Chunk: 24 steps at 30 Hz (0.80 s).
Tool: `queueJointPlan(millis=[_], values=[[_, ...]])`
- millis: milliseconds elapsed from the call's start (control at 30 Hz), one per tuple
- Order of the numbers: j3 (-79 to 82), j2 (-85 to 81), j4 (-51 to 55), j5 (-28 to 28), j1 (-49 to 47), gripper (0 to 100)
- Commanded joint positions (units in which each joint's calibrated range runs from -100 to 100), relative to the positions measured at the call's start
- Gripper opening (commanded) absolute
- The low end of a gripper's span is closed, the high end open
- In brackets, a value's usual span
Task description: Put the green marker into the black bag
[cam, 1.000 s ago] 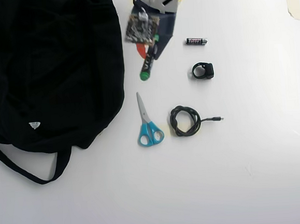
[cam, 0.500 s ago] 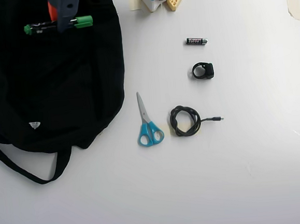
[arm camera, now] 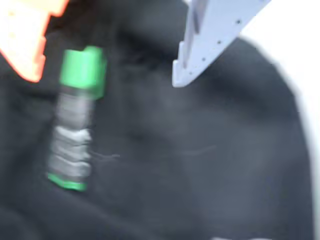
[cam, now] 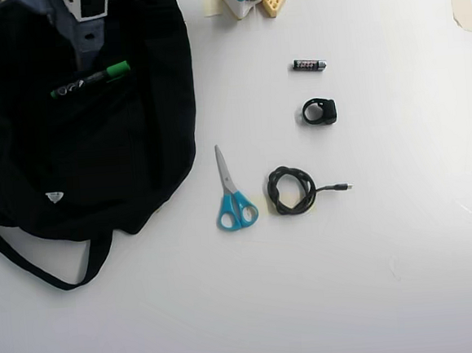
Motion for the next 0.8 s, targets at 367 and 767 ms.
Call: queueJointPlan(millis=[367,767], values=[[29.7,-38.7,8.9,-2.0,-42.5,2],[82.6,-68.3,-23.5,-1.5,-48.2,2]])
